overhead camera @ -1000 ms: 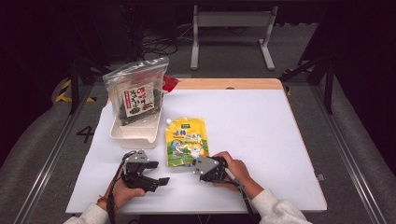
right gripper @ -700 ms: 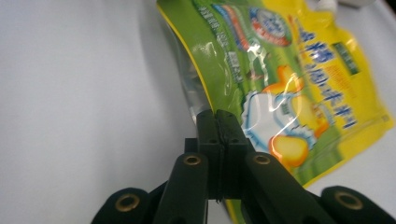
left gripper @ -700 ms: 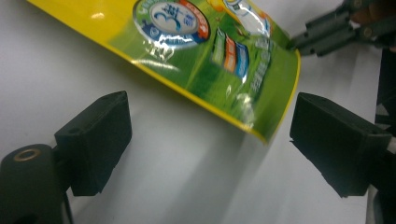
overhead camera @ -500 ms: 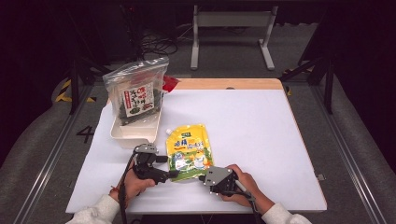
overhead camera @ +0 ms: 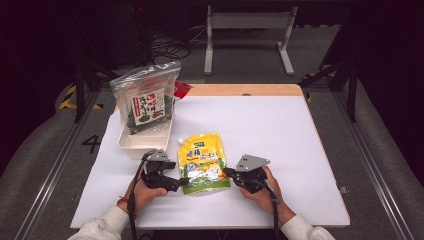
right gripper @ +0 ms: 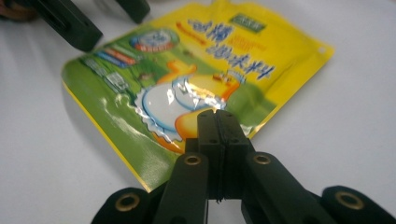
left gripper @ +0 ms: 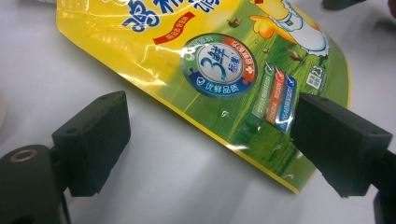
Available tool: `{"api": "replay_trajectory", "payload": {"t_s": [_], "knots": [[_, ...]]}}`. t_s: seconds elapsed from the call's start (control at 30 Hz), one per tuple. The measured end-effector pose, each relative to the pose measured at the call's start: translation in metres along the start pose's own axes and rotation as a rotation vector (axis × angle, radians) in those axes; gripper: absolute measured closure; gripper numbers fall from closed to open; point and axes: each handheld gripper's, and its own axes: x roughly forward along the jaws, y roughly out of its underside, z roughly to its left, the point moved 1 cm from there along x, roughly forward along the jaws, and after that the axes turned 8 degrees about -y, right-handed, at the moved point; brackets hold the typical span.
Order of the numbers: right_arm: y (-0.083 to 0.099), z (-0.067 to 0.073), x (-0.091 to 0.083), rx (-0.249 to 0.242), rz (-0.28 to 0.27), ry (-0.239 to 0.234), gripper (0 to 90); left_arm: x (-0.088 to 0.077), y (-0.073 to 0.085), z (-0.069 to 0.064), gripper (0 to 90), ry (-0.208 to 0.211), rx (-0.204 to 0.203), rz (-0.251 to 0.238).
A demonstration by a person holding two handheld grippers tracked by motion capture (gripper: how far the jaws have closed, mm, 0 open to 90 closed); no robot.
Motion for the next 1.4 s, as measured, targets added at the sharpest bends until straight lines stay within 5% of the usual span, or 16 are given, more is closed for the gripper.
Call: {"api": "replay_trajectory", "payload": {"t_s": [0.13, 0.37, 0.53, 0.67, 0.73, 0.83, 0.93, 1.13, 1.4], "knots": [[0.002, 0.000, 0.010, -0.004, 0.039, 0.017, 89.8, -0.002, 0.002, 0.002, 12.5, 0.011, -0.055, -0.010], [0.001, 0.001, 0.013, -0.020, 0.054, 0.034, 90.0, 0.003, -0.001, 0.002, 7.6, 0.020, -0.058, -0.018], [0.002, 0.001, 0.013, -0.019, 0.047, 0.032, 90.0, 0.008, -0.006, 0.007, 7.9, 0.148, -0.157, -0.031], [0.003, 0.000, 0.012, -0.008, 0.040, 0.025, 90.0, 0.015, -0.009, 0.009, 8.3, 0.252, -0.274, -0.057], [0.003, 0.000, 0.012, -0.010, 0.040, 0.026, 89.9, 0.018, -0.010, 0.007, 8.4, 0.281, -0.284, -0.049], [0.003, -0.001, 0.012, -0.005, 0.038, 0.017, 89.9, 0.022, -0.015, 0.002, 10.8, 0.293, -0.273, -0.040], [0.003, -0.001, 0.012, -0.012, 0.040, 0.021, 89.9, 0.027, -0.022, -0.005, 17.5, 0.230, -0.209, -0.019], [0.004, 0.000, 0.013, -0.028, 0.039, 0.028, 89.8, 0.029, -0.024, 0.000, 47.5, 0.207, -0.209, -0.032], [0.005, -0.001, 0.005, -0.025, -0.003, 0.035, 77.9, 0.014, -0.028, -0.011, 72.7, 0.167, -0.033, -0.106]]}}
